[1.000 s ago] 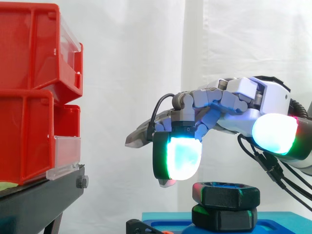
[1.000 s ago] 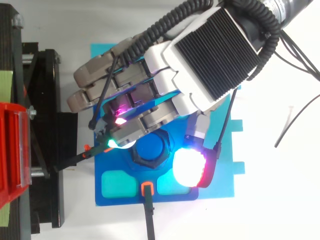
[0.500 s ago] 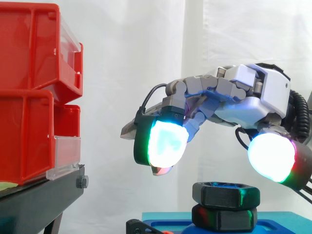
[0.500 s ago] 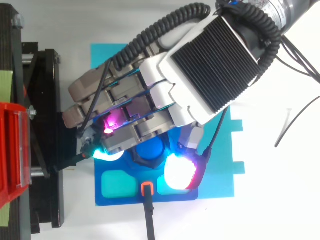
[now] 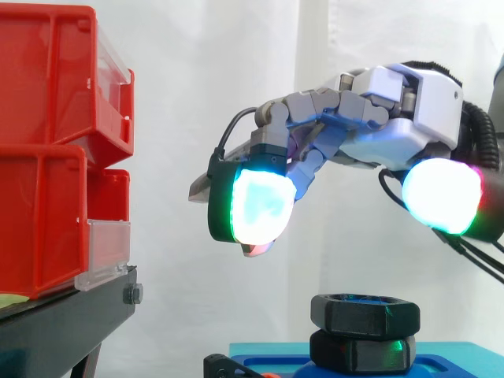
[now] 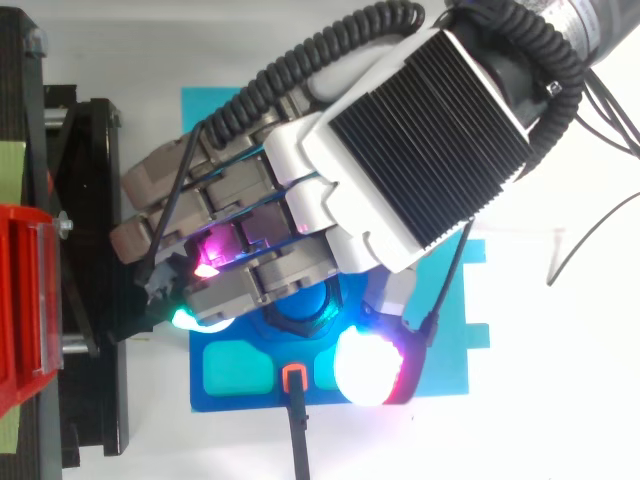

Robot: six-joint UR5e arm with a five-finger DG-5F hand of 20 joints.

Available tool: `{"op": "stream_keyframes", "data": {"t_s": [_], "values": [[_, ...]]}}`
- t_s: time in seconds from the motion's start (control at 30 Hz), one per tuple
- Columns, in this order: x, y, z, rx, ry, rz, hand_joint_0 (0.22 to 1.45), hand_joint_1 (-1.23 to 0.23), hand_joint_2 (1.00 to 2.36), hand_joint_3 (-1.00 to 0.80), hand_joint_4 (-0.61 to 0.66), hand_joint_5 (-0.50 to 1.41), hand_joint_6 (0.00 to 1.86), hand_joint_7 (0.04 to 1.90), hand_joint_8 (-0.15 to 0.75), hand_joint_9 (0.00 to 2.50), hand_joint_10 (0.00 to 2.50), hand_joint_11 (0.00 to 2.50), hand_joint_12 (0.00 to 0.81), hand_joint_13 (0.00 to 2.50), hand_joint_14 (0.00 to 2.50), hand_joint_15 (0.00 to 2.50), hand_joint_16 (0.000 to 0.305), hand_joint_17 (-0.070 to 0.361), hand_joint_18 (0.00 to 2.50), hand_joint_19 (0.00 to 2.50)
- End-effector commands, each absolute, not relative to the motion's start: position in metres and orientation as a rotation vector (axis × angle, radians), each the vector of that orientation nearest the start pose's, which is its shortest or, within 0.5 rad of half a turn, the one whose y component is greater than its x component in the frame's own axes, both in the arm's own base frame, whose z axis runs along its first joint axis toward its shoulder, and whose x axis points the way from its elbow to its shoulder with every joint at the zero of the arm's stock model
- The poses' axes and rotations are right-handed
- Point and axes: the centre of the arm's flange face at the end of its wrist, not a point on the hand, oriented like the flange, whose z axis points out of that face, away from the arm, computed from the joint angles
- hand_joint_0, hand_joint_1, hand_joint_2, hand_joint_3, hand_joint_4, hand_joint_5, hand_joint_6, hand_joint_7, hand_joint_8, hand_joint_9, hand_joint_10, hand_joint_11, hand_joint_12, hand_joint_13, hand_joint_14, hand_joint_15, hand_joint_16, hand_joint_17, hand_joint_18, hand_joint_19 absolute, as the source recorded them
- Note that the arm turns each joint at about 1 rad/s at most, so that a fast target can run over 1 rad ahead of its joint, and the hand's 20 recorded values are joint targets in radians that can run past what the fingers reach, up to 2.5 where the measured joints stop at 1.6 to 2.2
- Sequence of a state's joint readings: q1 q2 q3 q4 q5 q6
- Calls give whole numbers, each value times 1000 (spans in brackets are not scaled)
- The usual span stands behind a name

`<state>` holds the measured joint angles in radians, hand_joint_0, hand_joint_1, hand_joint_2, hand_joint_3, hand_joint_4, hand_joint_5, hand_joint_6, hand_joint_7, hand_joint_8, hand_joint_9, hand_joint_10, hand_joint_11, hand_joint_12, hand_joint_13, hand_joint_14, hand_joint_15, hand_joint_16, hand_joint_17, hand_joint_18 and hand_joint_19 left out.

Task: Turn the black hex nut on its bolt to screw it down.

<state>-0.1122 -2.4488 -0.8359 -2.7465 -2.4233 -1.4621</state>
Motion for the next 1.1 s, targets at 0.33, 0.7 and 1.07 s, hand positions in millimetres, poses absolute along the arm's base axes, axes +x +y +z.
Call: {"op": "stream_keyframes", "data": {"t_s": [0.33,0.7,1.07], "values": [[790,-128,287,-527,1421,552,415,-278,1000,-500,305,-61,503,1097,319,961,6,192,409,573,3,107,60,136,550,236],[789,-117,260,-440,1456,606,425,-432,1000,-500,287,-69,501,1221,314,922,6,214,402,569,4,109,59,133,550,236],[791,-113,258,-432,1444,628,437,-440,1000,-500,276,-46,506,1323,314,959,6,218,392,570,3,108,57,128,546,236]]}}
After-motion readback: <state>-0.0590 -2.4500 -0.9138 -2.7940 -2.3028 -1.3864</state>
